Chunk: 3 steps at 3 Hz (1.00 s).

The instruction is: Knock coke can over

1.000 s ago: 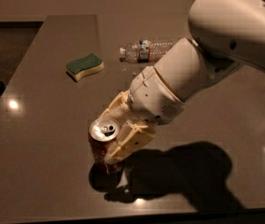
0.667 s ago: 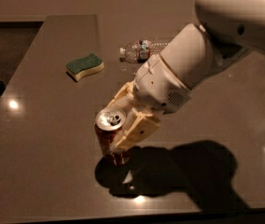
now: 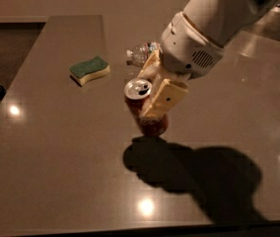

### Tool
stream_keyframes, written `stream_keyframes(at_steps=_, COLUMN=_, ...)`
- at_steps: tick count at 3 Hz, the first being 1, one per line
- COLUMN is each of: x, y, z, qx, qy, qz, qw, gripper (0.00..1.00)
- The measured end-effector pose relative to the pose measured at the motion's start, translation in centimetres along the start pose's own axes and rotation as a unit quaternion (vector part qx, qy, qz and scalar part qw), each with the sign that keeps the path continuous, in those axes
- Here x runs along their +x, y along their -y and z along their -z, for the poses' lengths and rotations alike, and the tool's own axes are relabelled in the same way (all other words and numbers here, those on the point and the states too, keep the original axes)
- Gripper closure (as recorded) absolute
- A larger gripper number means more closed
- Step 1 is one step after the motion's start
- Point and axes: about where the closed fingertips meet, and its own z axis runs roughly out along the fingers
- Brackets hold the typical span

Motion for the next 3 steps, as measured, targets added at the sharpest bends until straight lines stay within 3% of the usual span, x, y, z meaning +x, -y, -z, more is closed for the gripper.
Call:
stream_keyframes(at_steps=1, x=2.0, y=2.3, z=1.5, qx=0.030, qy=-0.087, qz=0.001, qw=0.9957, gripper=1.00)
stream_keyframes(at_steps=2, x=4.0, y=3.6, z=1.8, qx=0.043, qy=-0.171, qz=0.014, qw=0.9841, gripper=1.00)
stream_keyframes(at_steps=3, x=6.1, y=4.6, z=0.9, qx=0.039, qy=-0.249, qz=0.038, qw=0.9669, gripper=0.98)
